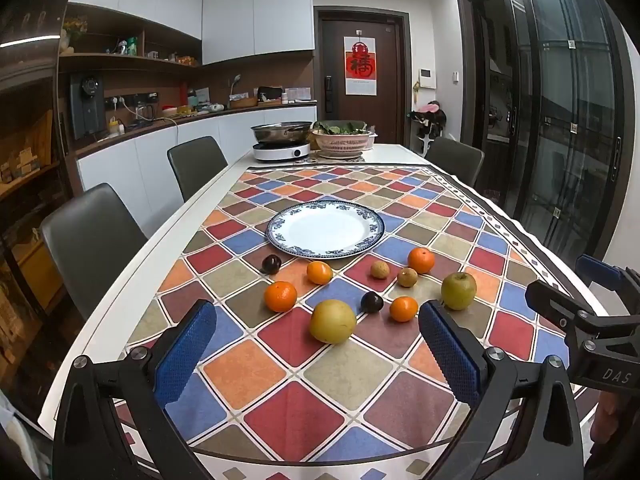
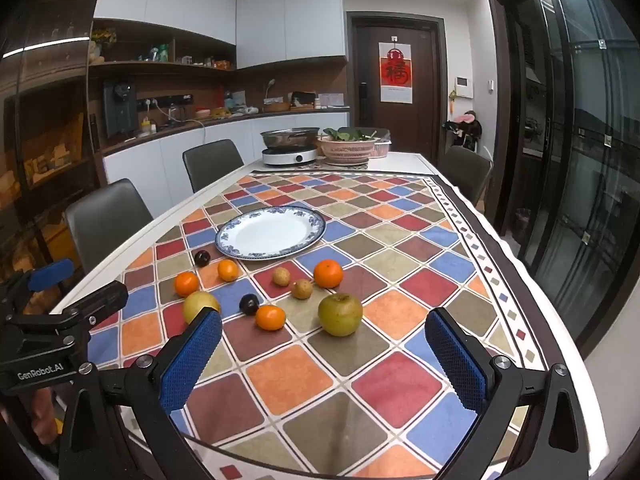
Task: Organize fruits
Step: 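Move the right tool toward the green apple while the left tool approaches the yellow pear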
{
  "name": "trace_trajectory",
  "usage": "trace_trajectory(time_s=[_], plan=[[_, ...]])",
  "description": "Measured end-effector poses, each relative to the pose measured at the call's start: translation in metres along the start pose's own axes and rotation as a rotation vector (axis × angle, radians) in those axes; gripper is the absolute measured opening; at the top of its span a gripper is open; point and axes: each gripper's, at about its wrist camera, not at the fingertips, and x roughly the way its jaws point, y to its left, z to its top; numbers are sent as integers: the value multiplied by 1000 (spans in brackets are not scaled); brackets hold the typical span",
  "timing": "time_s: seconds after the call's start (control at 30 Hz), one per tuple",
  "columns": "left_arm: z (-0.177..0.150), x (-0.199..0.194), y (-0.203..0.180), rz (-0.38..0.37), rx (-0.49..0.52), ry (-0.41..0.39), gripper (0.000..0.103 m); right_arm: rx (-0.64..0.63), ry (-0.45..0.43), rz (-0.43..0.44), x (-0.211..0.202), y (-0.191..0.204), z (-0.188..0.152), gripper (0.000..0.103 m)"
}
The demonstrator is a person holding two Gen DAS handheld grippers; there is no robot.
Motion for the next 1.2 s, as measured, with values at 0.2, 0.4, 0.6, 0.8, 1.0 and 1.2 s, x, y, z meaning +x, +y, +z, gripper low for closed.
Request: trace_trajectory(time_s=[0.2,0.4,0.6,0.8,1.0,1.2], plan=[[0,0,0,0,0,0,103,1,-5,1,0,0,0,102],[0,0,0,0,0,0,103,2,-3,3,0,-1,0,102],[0,0,0,0,-1,-2,103,2,-2,2,1,1,-1,102],[2,-2,1,-1,-2,-1,103,3,0,5,-1,0,1,102],[6,6,0,-2,1,26,103,10,22,13,7,2,1,102],[0,26,-1,-6,8,68,103,20,66,29,22,-1,-3,102]])
